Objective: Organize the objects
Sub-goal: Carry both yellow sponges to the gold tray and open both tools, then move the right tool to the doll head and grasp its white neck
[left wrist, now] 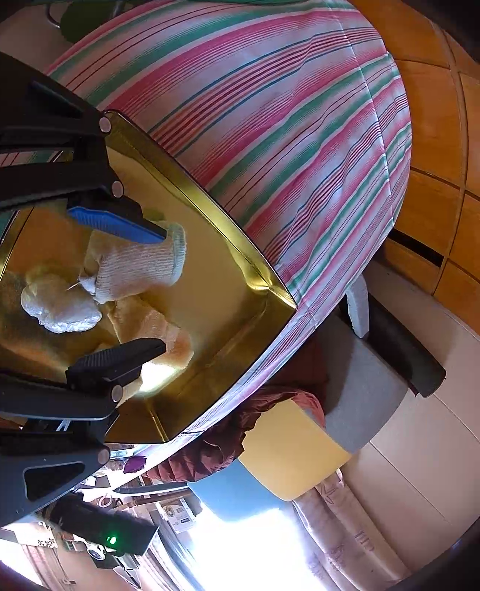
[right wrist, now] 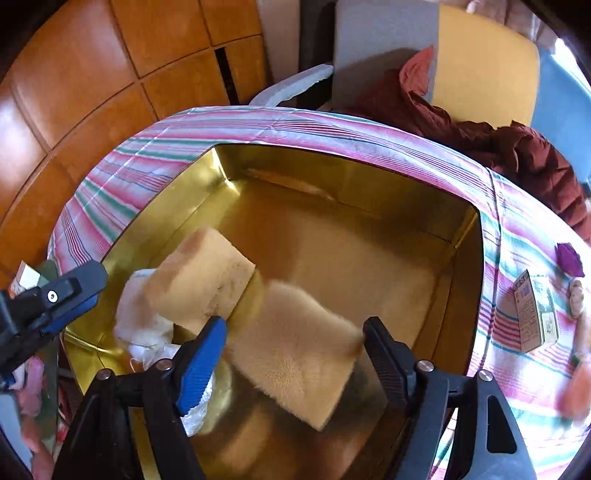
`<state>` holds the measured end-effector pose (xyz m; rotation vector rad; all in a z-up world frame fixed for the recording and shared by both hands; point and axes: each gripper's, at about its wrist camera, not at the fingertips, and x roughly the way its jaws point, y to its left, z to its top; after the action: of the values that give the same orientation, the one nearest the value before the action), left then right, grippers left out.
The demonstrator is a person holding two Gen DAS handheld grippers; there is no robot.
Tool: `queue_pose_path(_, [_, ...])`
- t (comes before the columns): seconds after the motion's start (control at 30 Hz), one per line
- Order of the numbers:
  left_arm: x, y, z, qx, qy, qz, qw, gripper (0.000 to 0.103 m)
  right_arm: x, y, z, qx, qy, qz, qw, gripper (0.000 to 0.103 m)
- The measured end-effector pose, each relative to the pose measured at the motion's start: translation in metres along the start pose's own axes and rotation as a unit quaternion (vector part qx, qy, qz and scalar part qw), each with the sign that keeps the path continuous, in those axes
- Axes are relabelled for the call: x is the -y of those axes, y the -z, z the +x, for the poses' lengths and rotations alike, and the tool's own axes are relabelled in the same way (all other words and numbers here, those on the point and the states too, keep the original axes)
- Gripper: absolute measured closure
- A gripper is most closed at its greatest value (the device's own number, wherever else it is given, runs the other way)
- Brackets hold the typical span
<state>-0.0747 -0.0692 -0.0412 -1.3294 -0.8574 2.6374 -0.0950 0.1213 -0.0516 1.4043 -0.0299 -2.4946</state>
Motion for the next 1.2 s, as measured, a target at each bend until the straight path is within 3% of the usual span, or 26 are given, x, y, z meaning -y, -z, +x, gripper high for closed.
queue_pose_path(0.07, [0.001, 0.001, 0.000, 0.002, 0.001, 0.001, 1.0000, 0.049, 0.003, 0.004, -0.010, 0.019, -0.004, 0.007, 1.000, 0.013])
queue_pose_path(0.3, [0.012, 0.008, 0.003, -0.004, 0.002, 0.021, 0.9998, 0.049, 0.011, 0.023, -0.046, 0.067, -0.010, 0.006, 0.998, 0.011])
queue_pose_path(0.73, [0.065, 0.043, 0.003, -0.036, 0.056, 0.118, 0.9908, 0.049, 0.063, 0.066, -0.085, 0.072, 0.034, 0.039, 0.996, 0.010])
queue_pose_path(0.93, [0.104, 0.074, -0.002, -0.060, 0.097, 0.186, 0.9760, 0.049, 0.106, 0.095, -0.096, 0.061, 0.053, 0.074, 0.994, 0.009])
queue_pose_path(1.2, [0.157, 0.129, -0.016, -0.099, 0.149, 0.287, 0.9410, 0.049, 0.173, 0.134, -0.108, 0.031, 0.095, 0.118, 0.988, 0.009])
